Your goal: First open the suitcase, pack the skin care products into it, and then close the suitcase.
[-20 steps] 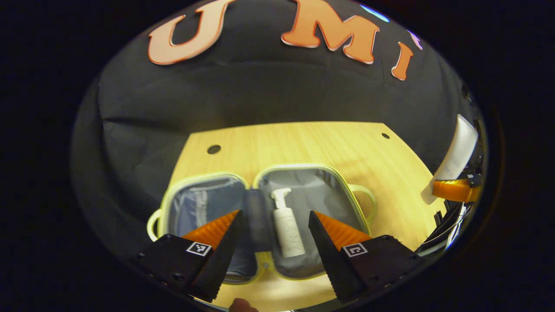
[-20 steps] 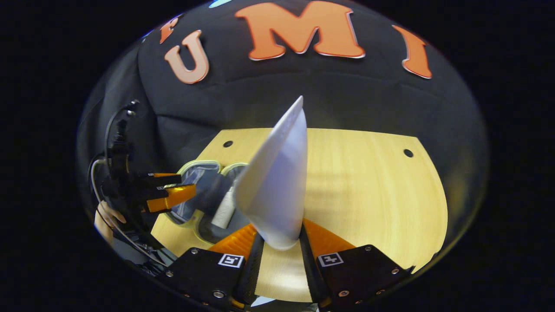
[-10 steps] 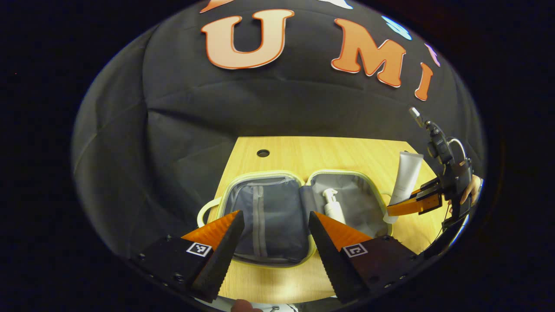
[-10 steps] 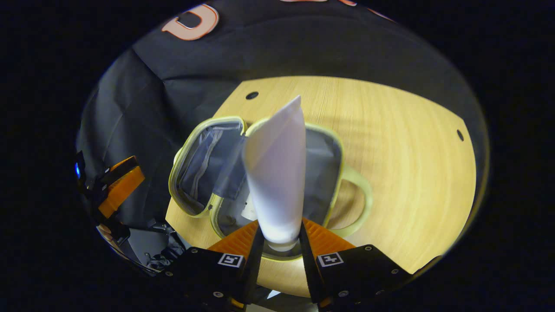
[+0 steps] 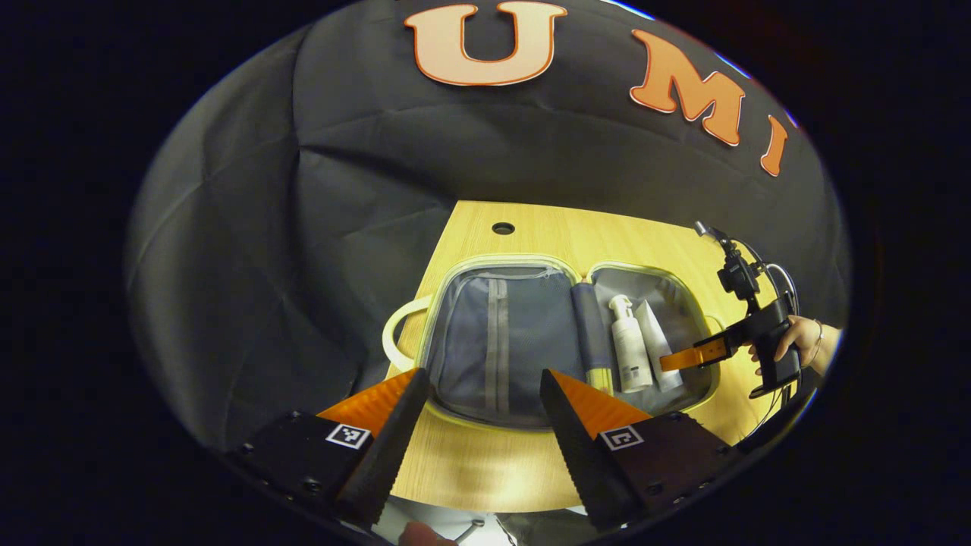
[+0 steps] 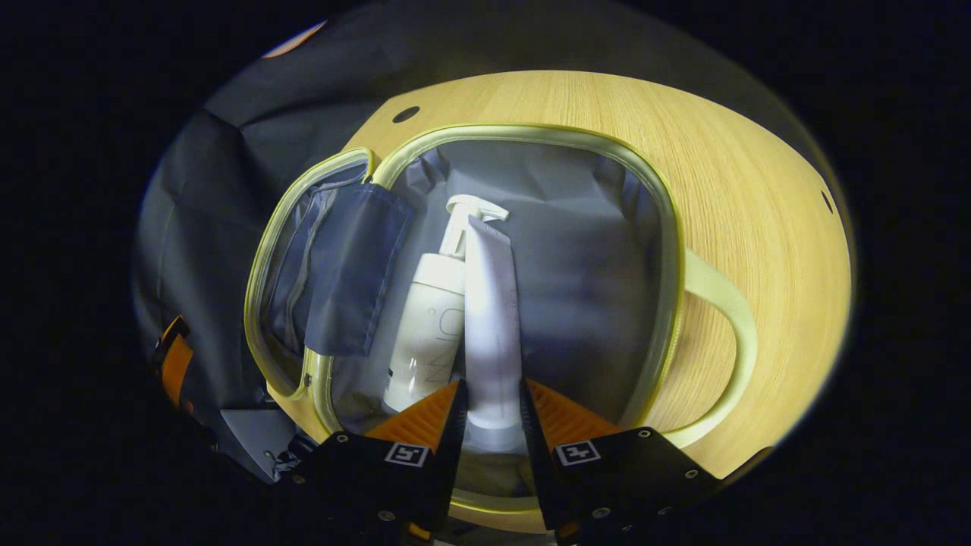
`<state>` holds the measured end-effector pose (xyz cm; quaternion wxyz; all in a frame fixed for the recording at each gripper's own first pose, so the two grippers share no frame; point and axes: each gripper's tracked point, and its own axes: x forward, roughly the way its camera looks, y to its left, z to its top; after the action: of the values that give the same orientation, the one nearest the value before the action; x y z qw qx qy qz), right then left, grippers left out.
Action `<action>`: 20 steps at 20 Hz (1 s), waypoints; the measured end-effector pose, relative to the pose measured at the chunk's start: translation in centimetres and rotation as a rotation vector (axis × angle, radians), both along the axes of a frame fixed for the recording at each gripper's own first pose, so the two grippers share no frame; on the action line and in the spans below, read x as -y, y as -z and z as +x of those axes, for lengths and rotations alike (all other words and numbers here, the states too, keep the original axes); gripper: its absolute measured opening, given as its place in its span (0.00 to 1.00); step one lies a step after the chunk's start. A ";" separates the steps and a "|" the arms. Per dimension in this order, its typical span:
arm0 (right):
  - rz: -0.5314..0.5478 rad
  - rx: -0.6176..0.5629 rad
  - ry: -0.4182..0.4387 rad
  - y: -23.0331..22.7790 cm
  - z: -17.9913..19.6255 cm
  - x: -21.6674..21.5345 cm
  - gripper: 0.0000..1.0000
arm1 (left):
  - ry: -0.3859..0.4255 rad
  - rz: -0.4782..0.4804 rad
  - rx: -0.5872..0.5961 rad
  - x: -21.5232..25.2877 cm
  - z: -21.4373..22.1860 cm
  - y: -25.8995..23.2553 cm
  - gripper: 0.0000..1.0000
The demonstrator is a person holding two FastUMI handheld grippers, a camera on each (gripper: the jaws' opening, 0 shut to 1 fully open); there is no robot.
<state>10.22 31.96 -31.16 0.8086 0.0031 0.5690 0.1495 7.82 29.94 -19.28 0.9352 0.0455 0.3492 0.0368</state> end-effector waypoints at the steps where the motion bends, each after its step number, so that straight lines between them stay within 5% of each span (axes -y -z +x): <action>1: 0.005 0.012 0.005 -0.3 0.3 -0.1 0.46 | -0.007 0.006 0.004 -0.3 0.1 -0.2 0.94; 5: 0.020 0.071 -0.010 -2.5 -0.3 -0.3 0.91 | -0.036 0.017 0.034 -1.5 0.5 -0.8 0.94; 6: 0.017 0.096 -0.018 -3.3 -0.5 -0.3 0.95 | -0.047 0.014 0.037 -1.9 0.5 -0.9 0.94; 14: 0.122 0.358 0.069 -13.7 -1.8 -2.2 0.96 | -0.046 -0.054 0.156 -10.6 4.3 -1.9 0.94; 20: 0.100 0.432 0.174 -17.1 -2.7 -0.3 0.95 | 0.002 -0.466 0.164 -14.4 9.2 4.0 0.96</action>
<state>7.57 32.24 -14.11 0.9203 0.0601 0.3721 0.1046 17.05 44.33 -23.24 0.9456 -0.1744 0.2714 -0.0422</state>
